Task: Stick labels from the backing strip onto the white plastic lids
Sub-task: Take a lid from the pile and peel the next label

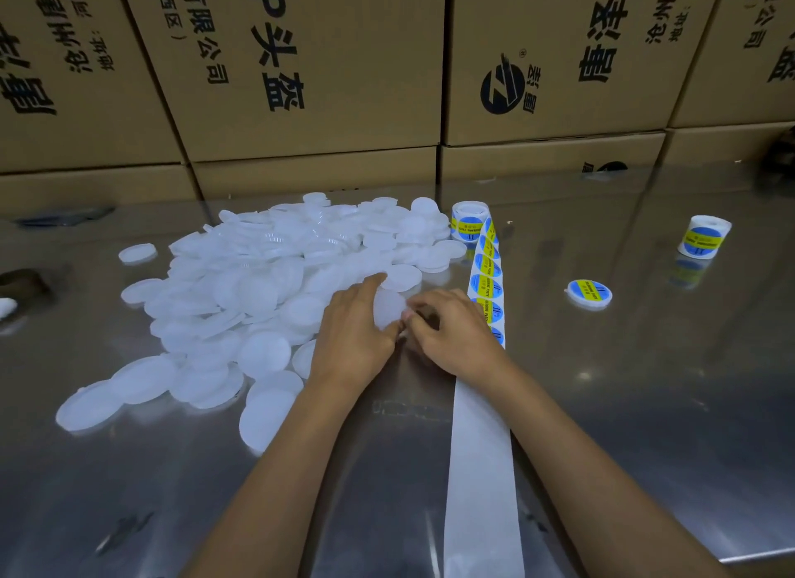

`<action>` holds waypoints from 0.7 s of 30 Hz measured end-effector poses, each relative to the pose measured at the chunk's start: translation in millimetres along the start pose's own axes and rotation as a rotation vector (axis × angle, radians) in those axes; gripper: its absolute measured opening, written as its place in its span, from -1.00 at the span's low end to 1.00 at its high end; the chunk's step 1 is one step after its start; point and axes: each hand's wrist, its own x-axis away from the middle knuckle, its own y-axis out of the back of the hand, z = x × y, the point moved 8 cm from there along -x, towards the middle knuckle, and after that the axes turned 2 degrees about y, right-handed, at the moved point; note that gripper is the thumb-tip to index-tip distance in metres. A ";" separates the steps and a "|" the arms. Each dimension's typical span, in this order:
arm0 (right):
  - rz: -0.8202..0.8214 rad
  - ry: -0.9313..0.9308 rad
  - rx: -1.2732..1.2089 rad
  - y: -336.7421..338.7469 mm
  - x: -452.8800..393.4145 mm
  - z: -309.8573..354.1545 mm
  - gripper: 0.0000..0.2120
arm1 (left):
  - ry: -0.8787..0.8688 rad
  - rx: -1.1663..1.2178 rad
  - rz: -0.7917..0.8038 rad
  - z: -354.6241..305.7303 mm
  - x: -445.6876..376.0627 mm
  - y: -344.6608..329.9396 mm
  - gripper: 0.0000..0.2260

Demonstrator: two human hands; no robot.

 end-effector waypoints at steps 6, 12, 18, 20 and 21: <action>-0.100 -0.226 -0.449 13.4 -1.0 -10.6 -0.83 | -0.093 0.337 -0.054 -21.4 4.5 10.4 -0.39; -0.068 -0.287 -0.774 24.5 7.4 -11.0 -0.87 | 0.241 0.978 0.168 -6.8 4.6 0.1 -0.68; -0.046 -0.229 -0.397 58.6 8.8 -38.6 -0.90 | 0.356 1.112 0.180 -0.2 8.8 -6.8 -0.79; 0.180 -0.251 -0.309 51.1 14.7 -54.2 -0.82 | 0.390 1.150 0.186 1.2 9.6 -10.9 -0.76; 0.293 -0.249 -0.241 44.7 18.5 -58.3 -0.74 | 0.398 1.170 0.184 1.0 9.7 -12.2 -0.74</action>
